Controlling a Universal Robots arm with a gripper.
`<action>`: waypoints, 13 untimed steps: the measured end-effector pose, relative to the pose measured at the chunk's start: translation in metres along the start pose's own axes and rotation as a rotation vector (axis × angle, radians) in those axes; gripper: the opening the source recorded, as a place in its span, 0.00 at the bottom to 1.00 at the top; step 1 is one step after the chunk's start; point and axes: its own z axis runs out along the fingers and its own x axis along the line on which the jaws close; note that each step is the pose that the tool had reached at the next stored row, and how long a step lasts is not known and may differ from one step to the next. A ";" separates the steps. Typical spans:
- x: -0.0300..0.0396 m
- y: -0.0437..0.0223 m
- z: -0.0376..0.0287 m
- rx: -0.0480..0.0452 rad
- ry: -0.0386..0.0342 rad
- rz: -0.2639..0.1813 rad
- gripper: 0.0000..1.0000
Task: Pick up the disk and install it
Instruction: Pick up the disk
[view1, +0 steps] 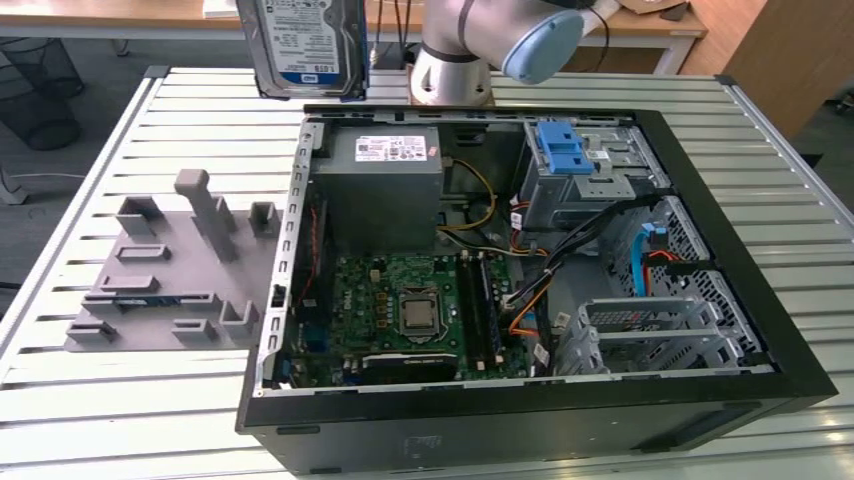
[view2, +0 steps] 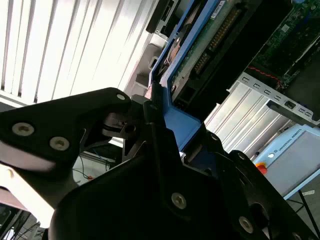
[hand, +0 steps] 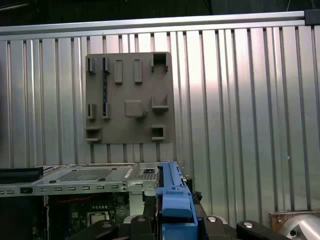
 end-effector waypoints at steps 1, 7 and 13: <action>-0.0003 -0.0050 -0.0001 -0.0001 0.0000 0.000 0.37; -0.0017 -0.0252 -0.0003 0.0001 -0.0001 0.000 0.37; -0.0024 -0.0365 -0.0006 -0.0001 0.0000 0.000 0.37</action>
